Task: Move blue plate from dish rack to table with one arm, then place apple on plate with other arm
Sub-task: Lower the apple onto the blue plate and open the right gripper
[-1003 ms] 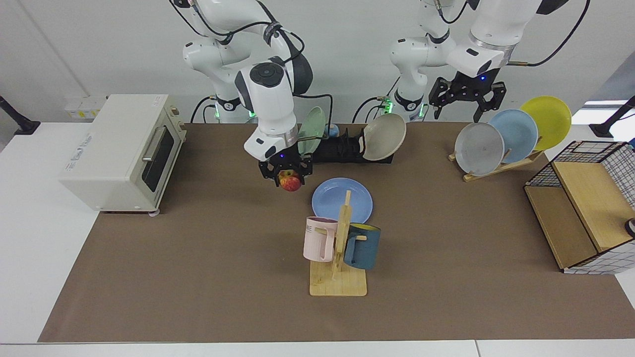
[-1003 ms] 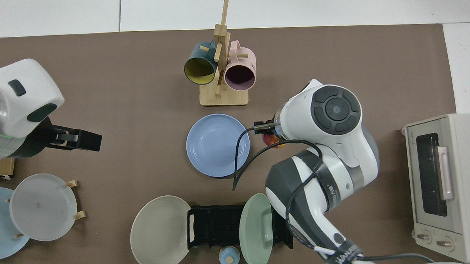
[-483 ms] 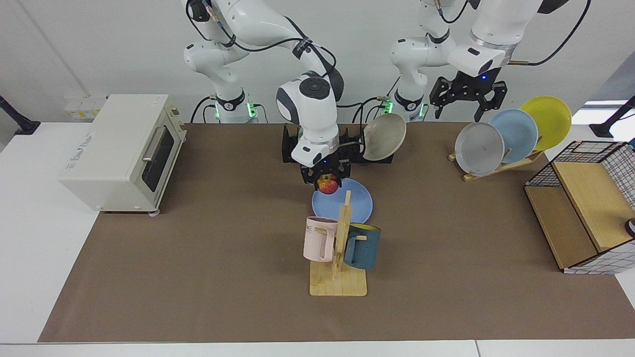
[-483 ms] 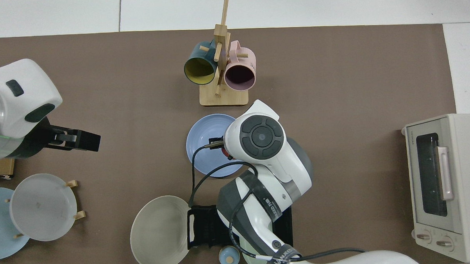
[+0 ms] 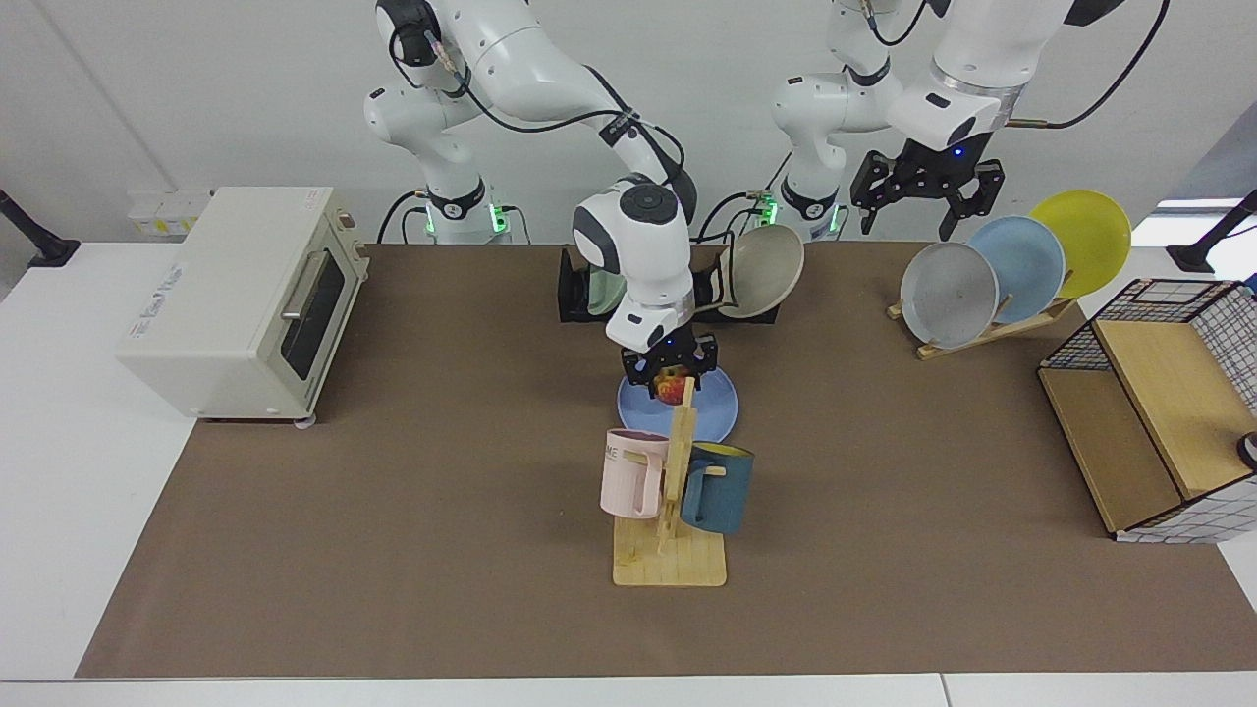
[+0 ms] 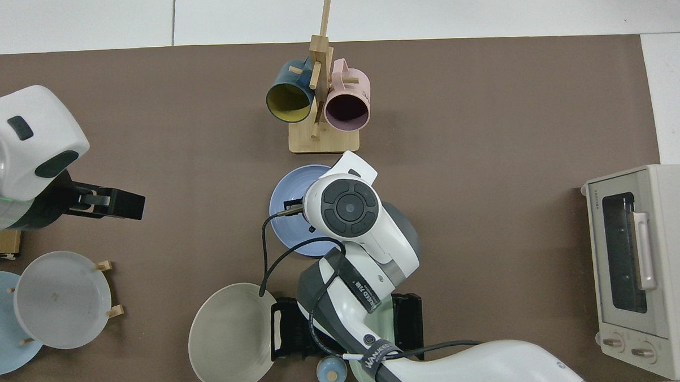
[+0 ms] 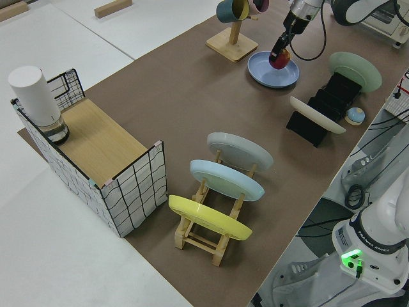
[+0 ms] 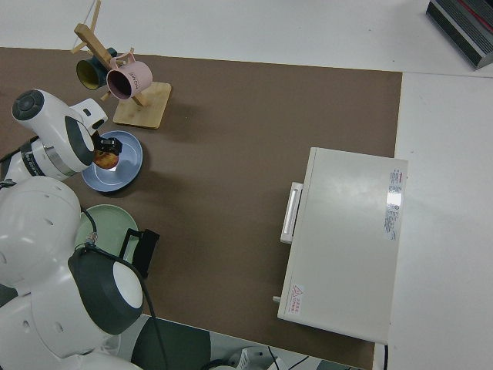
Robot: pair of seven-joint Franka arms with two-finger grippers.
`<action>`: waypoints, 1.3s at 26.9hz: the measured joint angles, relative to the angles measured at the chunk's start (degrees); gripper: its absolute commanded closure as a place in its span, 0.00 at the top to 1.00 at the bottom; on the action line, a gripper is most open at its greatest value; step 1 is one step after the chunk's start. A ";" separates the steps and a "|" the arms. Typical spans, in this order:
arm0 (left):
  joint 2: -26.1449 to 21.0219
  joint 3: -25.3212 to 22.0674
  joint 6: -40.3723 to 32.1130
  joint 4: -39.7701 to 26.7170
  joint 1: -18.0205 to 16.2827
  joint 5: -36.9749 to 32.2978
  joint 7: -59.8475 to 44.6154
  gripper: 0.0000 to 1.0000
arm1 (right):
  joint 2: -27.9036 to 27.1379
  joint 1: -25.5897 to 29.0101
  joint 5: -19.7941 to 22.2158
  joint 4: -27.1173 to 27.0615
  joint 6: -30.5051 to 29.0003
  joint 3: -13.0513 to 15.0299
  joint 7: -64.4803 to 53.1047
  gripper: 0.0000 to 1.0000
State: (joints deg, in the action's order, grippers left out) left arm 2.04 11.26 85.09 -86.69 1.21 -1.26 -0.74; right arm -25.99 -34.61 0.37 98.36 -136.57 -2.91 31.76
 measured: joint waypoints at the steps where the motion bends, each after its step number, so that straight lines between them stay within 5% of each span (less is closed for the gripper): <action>1: 0.01 0.00 0.00 0.00 0.00 0.00 0.00 1.00 | -0.45 -0.23 0.00 -0.36 -0.02 0.01 0.00 0.00; 10: 0.02 0.00 -0.02 0.00 0.00 0.00 0.00 1.00 | -2.05 -1.33 0.03 -1.33 -0.07 0.02 0.37 0.00; 16: 0.03 0.01 -0.03 0.00 0.00 0.00 0.00 1.00 | -2.08 -1.32 0.04 -1.46 -0.07 0.09 0.37 0.21; 19: 0.04 0.01 -0.04 0.00 0.00 0.00 0.00 1.00 | -2.25 -1.32 0.05 -1.45 -0.07 0.09 0.37 0.44; 20: 0.04 0.01 -0.04 0.00 0.00 0.00 0.00 1.00 | -2.33 -1.32 0.05 -1.45 -0.07 0.09 0.37 0.63; 21: 0.04 0.01 -0.04 0.00 -0.01 0.00 0.00 1.00 | -2.40 -1.32 0.05 -1.44 -0.08 0.10 0.37 0.99; 35: 0.06 0.01 -0.06 0.00 -0.01 0.00 0.00 1.00 | -0.94 -0.44 0.05 -2.40 1.55 1.41 0.43 1.00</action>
State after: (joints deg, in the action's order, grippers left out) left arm 2.10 11.27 85.04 -86.69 1.20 -1.26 -0.74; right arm -26.93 -35.05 0.42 95.97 -135.02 -1.49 32.19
